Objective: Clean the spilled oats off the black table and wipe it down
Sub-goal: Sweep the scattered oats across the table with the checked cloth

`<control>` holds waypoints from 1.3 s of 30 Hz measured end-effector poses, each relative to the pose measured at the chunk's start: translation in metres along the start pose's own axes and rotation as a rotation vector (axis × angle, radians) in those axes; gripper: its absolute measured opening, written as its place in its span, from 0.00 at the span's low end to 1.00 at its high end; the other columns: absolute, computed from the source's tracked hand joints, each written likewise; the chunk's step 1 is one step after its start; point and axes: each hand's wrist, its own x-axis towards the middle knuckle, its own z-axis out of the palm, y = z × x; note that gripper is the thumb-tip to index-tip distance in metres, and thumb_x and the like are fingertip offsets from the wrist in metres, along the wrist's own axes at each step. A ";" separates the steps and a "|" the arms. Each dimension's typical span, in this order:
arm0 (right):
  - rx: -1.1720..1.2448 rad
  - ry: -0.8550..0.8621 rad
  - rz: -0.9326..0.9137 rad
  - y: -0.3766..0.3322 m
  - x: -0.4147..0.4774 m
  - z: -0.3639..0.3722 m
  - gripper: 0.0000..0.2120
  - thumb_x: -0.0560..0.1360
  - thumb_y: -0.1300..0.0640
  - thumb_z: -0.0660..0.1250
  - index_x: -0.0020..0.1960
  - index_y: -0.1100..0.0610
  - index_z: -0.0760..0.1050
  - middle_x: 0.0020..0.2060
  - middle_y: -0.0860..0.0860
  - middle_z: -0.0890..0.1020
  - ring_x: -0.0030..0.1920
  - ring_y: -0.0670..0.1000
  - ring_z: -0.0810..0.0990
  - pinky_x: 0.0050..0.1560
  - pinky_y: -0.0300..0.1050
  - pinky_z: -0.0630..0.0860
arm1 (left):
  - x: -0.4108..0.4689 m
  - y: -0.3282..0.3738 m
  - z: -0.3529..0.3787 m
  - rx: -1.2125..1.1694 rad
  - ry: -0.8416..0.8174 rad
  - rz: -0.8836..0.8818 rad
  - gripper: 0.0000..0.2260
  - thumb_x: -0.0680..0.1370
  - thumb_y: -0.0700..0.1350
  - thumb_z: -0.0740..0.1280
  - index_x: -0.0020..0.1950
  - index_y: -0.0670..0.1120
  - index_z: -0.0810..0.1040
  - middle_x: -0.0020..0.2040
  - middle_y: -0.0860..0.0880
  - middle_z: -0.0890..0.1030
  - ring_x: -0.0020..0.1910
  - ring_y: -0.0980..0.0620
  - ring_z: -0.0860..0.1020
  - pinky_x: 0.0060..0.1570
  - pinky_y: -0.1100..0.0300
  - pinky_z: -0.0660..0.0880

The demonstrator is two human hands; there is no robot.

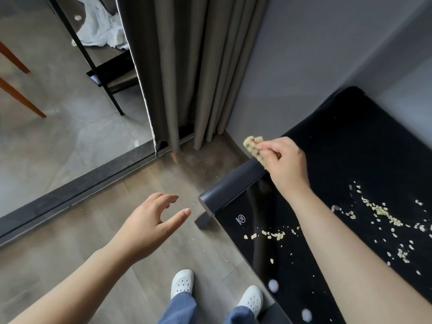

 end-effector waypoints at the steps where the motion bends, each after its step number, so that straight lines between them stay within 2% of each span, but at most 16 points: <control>1: -0.014 0.009 0.036 0.006 0.013 0.005 0.09 0.74 0.63 0.66 0.50 0.55 0.84 0.47 0.50 0.81 0.49 0.49 0.80 0.53 0.41 0.76 | 0.001 0.002 0.000 0.001 -0.001 0.005 0.35 0.69 0.72 0.54 0.67 0.52 0.72 0.63 0.56 0.73 0.59 0.60 0.73 0.54 0.64 0.73; 4: -0.074 -0.057 0.096 0.018 0.026 0.020 0.11 0.74 0.61 0.65 0.51 0.53 0.84 0.49 0.49 0.81 0.52 0.50 0.80 0.54 0.49 0.77 | 0.006 0.007 -0.001 0.015 -0.010 0.024 0.34 0.70 0.71 0.55 0.68 0.52 0.71 0.63 0.56 0.73 0.59 0.61 0.72 0.54 0.65 0.73; 8: -0.074 -0.062 0.017 0.016 0.004 0.024 0.10 0.74 0.62 0.65 0.50 0.53 0.83 0.48 0.48 0.80 0.52 0.51 0.77 0.53 0.51 0.76 | 0.013 0.009 -0.003 0.031 -0.024 0.038 0.35 0.69 0.71 0.54 0.68 0.51 0.71 0.63 0.56 0.73 0.60 0.60 0.73 0.54 0.66 0.72; 15: -0.002 -0.163 -0.011 0.016 -0.072 0.009 0.09 0.74 0.64 0.68 0.46 0.52 0.83 0.44 0.41 0.76 0.51 0.46 0.75 0.51 0.41 0.75 | 0.023 0.019 -0.003 0.053 -0.075 0.077 0.35 0.69 0.71 0.54 0.68 0.51 0.72 0.63 0.55 0.74 0.59 0.59 0.73 0.54 0.63 0.74; 19: -0.030 -0.290 -0.002 0.023 -0.104 -0.014 0.13 0.72 0.67 0.68 0.45 0.49 0.83 0.43 0.42 0.76 0.51 0.45 0.74 0.50 0.31 0.69 | 0.025 0.031 0.002 0.053 -0.083 0.095 0.35 0.69 0.72 0.55 0.67 0.51 0.72 0.63 0.56 0.73 0.59 0.60 0.73 0.54 0.62 0.74; 21: -0.002 -0.306 0.028 0.024 -0.110 -0.027 0.13 0.72 0.67 0.68 0.45 0.50 0.83 0.44 0.42 0.76 0.50 0.44 0.76 0.50 0.32 0.70 | 0.026 0.038 0.007 0.043 -0.082 0.101 0.34 0.70 0.71 0.55 0.67 0.51 0.72 0.62 0.56 0.73 0.59 0.60 0.73 0.54 0.62 0.74; 23: 0.083 -0.208 0.083 0.021 -0.111 -0.039 0.12 0.73 0.66 0.68 0.45 0.51 0.83 0.43 0.43 0.78 0.49 0.45 0.78 0.47 0.34 0.74 | 0.029 0.045 0.014 0.030 -0.069 0.103 0.33 0.70 0.70 0.56 0.67 0.51 0.72 0.62 0.56 0.73 0.59 0.59 0.74 0.55 0.60 0.74; 27: 0.126 0.144 0.159 0.006 -0.120 -0.050 0.07 0.75 0.63 0.69 0.47 0.54 0.83 0.44 0.43 0.79 0.46 0.44 0.79 0.43 0.33 0.74 | 0.035 0.060 0.027 0.068 -0.034 0.126 0.27 0.74 0.65 0.59 0.68 0.51 0.71 0.61 0.54 0.73 0.57 0.56 0.73 0.55 0.59 0.71; 30: 0.149 0.275 0.215 -0.005 -0.138 -0.044 0.07 0.74 0.64 0.68 0.48 0.56 0.83 0.44 0.44 0.78 0.45 0.42 0.78 0.42 0.30 0.72 | 0.042 0.067 0.033 0.087 -0.019 0.151 0.21 0.77 0.60 0.61 0.66 0.51 0.72 0.58 0.55 0.72 0.53 0.57 0.71 0.52 0.61 0.67; 34: 0.161 0.446 0.280 -0.023 -0.155 -0.024 0.06 0.73 0.65 0.70 0.47 0.58 0.83 0.43 0.46 0.79 0.44 0.42 0.77 0.40 0.28 0.71 | 0.052 0.065 0.032 0.066 -0.070 0.171 0.19 0.77 0.59 0.62 0.65 0.52 0.73 0.58 0.55 0.73 0.55 0.56 0.73 0.57 0.59 0.70; 37: 0.132 0.548 0.315 -0.039 -0.158 0.005 0.06 0.72 0.65 0.70 0.47 0.58 0.83 0.42 0.47 0.78 0.42 0.44 0.77 0.40 0.32 0.73 | 0.057 0.058 0.025 0.011 -0.116 0.190 0.19 0.77 0.56 0.64 0.66 0.50 0.74 0.58 0.53 0.75 0.56 0.55 0.76 0.60 0.54 0.74; 39: 0.116 0.595 0.344 -0.050 -0.156 0.029 0.06 0.72 0.63 0.69 0.47 0.58 0.83 0.42 0.47 0.78 0.41 0.45 0.78 0.40 0.39 0.75 | 0.061 0.052 0.018 -0.014 -0.155 0.215 0.18 0.77 0.53 0.65 0.66 0.50 0.74 0.57 0.53 0.76 0.55 0.57 0.77 0.58 0.54 0.75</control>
